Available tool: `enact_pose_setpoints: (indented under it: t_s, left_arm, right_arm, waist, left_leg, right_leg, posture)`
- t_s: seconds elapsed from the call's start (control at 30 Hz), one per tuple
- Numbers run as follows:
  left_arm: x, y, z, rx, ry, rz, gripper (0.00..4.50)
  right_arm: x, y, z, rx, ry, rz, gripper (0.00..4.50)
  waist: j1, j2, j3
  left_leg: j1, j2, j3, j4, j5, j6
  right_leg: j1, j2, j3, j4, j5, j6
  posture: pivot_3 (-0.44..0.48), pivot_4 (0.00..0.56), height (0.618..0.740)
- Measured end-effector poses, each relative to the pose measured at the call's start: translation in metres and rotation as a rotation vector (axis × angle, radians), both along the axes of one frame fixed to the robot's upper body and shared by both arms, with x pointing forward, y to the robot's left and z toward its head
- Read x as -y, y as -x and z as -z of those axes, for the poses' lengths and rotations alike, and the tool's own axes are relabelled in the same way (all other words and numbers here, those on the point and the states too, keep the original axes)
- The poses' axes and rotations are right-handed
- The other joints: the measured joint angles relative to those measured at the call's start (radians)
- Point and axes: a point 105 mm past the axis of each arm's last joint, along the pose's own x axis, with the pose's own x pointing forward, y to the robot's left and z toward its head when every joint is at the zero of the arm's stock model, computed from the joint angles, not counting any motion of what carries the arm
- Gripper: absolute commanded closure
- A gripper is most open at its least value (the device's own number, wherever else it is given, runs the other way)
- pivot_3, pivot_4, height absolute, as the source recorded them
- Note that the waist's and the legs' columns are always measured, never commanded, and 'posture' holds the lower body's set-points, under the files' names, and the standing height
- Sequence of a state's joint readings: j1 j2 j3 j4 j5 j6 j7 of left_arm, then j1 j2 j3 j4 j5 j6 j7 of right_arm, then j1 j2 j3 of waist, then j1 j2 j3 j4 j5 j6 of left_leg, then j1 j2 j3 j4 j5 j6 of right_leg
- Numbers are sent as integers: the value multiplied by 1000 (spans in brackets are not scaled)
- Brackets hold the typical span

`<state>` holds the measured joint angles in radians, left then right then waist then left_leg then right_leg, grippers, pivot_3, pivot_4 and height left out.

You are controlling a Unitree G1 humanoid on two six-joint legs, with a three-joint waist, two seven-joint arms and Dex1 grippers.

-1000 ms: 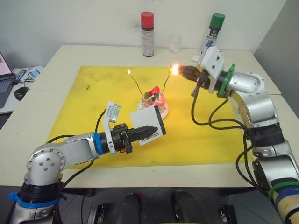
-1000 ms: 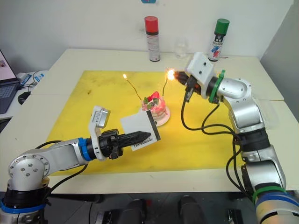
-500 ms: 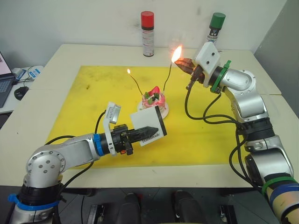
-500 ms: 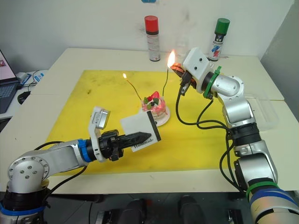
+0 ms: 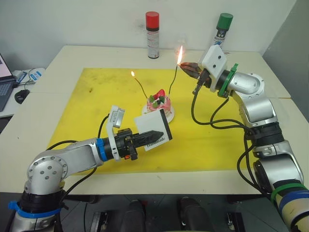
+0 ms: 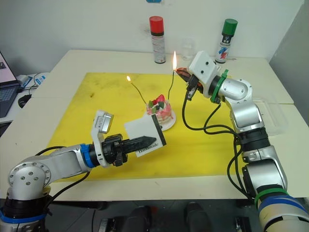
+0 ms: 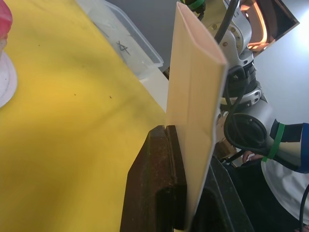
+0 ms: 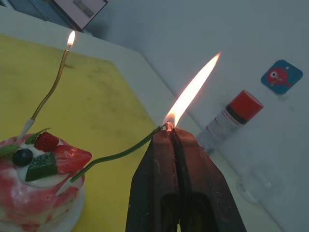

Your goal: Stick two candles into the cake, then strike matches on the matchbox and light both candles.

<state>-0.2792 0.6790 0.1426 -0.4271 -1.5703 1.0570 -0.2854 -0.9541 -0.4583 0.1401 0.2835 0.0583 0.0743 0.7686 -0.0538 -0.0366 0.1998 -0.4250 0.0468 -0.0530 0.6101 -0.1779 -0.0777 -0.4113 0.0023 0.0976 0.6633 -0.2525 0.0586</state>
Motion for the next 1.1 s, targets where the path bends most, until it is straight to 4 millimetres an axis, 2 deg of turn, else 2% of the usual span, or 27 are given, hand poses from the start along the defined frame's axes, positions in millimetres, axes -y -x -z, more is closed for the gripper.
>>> enact_pose_setpoints:
  t_s: [0.43,0.83,1.1]
  left_arm:
    - [0,-1,1,-2,-6,-10,4500]
    - [0,-2,-1,5,-7,-9,4500]
    - [0,-1,-1,3,-7,-9,4500]
  right_arm:
    - [-1,1,2,-10,10,-10,4486]
    - [5,-1,15,-44,26,11,4486]
    - [31,4,35,-92,83,74,4486]
  waist:
    - [0,0,0]
    - [0,0,0]
    - [3,0,0]
  left_leg:
    - [0,0,0,0,0,0]
    - [0,0,0,0,0,0]
    - [0,0,0,0,0,0]
  right_leg:
    - [0,0,0,0,0,0]
    - [0,0,0,0,0,0]
    - [0,0,0,0,0,0]
  posture:
    - [0,150,740]
    - [0,150,740]
    - [0,150,740]
